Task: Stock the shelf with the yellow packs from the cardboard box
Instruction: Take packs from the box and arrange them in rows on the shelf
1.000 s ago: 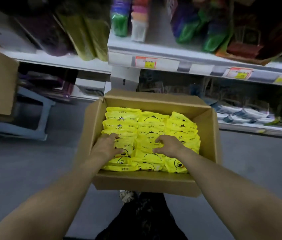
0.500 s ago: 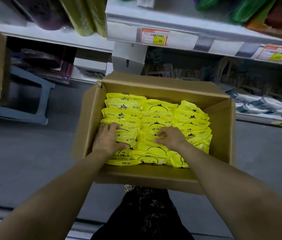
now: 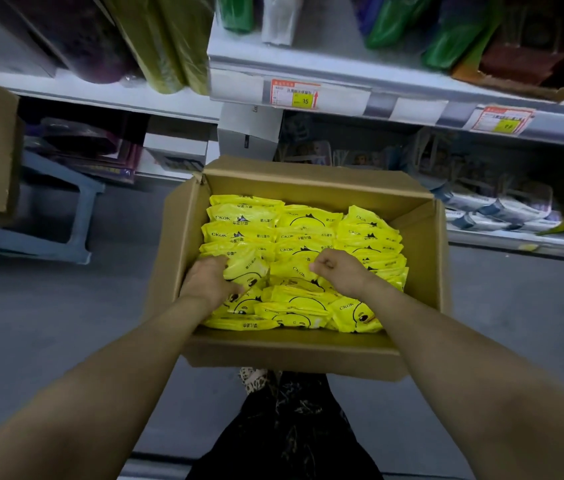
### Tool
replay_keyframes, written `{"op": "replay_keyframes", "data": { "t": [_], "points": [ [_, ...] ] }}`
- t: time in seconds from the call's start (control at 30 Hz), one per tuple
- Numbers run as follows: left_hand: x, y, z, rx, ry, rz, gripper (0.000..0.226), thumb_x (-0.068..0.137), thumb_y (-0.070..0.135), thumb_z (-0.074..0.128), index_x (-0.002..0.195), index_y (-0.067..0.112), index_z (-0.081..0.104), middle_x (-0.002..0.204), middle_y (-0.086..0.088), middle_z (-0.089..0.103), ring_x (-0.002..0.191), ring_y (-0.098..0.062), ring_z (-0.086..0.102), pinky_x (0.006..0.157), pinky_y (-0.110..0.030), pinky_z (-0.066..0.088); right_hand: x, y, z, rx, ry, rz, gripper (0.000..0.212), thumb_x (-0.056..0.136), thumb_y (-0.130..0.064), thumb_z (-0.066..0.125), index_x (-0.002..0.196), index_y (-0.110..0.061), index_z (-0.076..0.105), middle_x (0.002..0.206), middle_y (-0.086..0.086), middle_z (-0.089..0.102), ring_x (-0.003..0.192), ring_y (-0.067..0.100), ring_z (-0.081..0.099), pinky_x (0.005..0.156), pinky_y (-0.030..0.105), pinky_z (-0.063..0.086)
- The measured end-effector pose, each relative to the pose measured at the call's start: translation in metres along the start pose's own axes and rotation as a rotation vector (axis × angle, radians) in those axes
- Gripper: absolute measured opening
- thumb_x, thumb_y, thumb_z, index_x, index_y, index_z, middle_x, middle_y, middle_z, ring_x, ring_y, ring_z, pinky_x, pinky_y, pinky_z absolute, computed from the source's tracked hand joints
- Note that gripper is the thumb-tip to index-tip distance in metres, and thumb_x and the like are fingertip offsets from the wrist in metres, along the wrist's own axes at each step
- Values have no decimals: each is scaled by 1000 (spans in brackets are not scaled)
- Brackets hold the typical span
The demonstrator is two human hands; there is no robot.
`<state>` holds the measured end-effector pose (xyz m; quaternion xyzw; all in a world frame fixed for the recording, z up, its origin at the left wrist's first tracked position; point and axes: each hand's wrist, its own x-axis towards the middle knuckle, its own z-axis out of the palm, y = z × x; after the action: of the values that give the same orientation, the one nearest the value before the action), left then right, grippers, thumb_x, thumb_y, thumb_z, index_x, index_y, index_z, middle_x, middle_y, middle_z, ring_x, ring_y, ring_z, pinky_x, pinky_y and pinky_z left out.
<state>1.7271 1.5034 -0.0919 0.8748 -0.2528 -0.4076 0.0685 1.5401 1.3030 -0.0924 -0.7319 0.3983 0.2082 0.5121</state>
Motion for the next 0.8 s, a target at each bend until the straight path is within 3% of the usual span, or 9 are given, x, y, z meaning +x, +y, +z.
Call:
{"op": "replay_keyframes", "data": {
  "t": [0.1,0.27,0.33,0.47,0.53,0.6,0.67,0.73,0.8],
  "points": [
    [-12,15,-23,-118,-7,-44,93,74,44,82,149,10,37,148,-12,46,136,-29,42,108,-37,38,-18,-24,-18,31,81,-27,20,101,-38,54,97,-19,55,98,3,60,81,18,53,67,28,39],
    [-35,33,-55,-214,25,8,94,76,43,81,151,10,34,154,-10,37,139,-29,38,110,-38,35,-54,-67,-44,91,228,-107,15,102,-35,53,97,-22,53,68,-1,43,52,12,32,47,25,29],
    [-45,39,-66,-259,34,9,95,74,44,82,151,11,34,153,-9,39,138,-29,39,108,-38,36,-71,-85,-51,145,273,-158,10,100,-34,55,96,-25,56,78,3,54,60,14,42,54,26,36],
    [-69,57,-93,-252,44,69,85,68,51,83,139,15,52,140,-4,56,123,-24,54,101,-34,45,-99,-112,-62,281,335,-185,18,94,-42,63,89,-25,63,108,2,69,102,17,60,96,34,47],
    [-85,68,-109,-228,54,105,62,71,50,82,120,18,63,123,6,63,106,-15,56,89,-26,45,-116,-124,-67,335,335,-161,30,89,-52,66,90,-22,67,108,-1,69,106,17,60,97,32,45],
    [-94,75,-123,-214,86,139,59,60,66,80,108,32,68,112,10,66,99,-12,58,89,-24,44,-134,-132,-71,380,312,-127,36,88,-53,68,96,-18,69,106,-2,68,103,15,61,90,23,45],
    [-98,80,-134,-215,124,178,64,42,77,77,96,43,69,106,11,71,99,-16,66,92,-33,52,-149,-137,-74,440,246,-107,33,89,-44,70,100,-14,65,92,-2,69,81,10,62,65,11,49],
    [-103,85,-143,-242,122,210,44,55,59,85,90,37,70,98,6,73,96,-20,67,92,-37,53,-159,-139,-78,519,176,-103,30,87,-31,75,105,-10,64,92,5,73,70,10,67,53,15,52],
    [-109,95,-155,-251,138,240,36,65,44,87,93,25,73,96,-1,73,95,-24,67,91,-38,54,-165,-139,-82,532,150,-127,33,83,-18,80,110,-7,64,94,8,76,72,13,72,55,23,55]
  ]
}}
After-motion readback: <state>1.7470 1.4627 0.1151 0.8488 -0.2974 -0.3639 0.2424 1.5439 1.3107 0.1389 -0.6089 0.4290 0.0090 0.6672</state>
